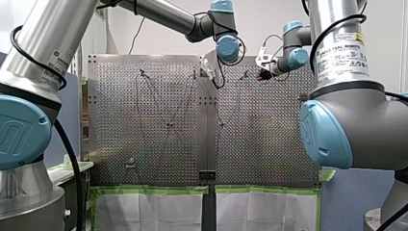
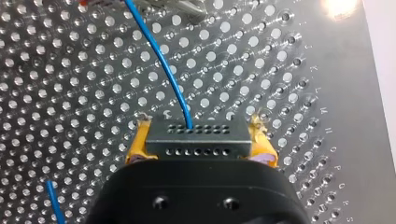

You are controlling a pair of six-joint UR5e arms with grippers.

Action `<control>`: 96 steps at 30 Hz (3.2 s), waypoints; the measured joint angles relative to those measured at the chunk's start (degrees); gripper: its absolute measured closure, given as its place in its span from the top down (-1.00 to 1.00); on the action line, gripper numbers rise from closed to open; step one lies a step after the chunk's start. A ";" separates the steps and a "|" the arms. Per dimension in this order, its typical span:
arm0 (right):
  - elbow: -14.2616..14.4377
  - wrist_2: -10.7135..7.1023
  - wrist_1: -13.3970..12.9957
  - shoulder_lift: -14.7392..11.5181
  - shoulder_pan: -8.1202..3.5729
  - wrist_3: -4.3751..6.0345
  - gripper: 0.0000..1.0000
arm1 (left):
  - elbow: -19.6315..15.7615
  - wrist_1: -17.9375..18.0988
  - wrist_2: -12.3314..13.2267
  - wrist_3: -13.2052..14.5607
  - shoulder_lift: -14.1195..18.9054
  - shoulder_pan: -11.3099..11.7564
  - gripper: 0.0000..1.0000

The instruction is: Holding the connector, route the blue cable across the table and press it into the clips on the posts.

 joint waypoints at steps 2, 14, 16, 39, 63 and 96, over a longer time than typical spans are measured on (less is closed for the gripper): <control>0.02 0.00 0.02 0.00 0.07 -0.02 -1.00 | -1.08 1.07 -0.46 -0.33 0.34 -0.10 1.00; 0.01 0.01 0.02 0.01 0.29 -0.06 -1.00 | -6.75 6.77 -1.96 -3.18 0.02 -0.14 1.00; 0.01 0.00 0.01 0.01 0.29 -0.08 -1.00 | -7.79 7.76 -2.03 -3.37 -0.60 -0.08 1.00; 0.00 0.11 0.03 0.13 0.49 -0.43 -1.00 | -19.12 19.11 -3.23 -4.46 -10.79 -0.38 1.00; 0.02 0.17 0.09 0.33 1.66 -0.74 -1.00 | -30.50 28.47 -5.95 -2.00 -11.09 3.23 1.00; 0.02 0.53 0.12 0.62 1.80 -0.87 -1.00 | -45.79 38.86 -4.40 3.23 -10.99 6.12 1.00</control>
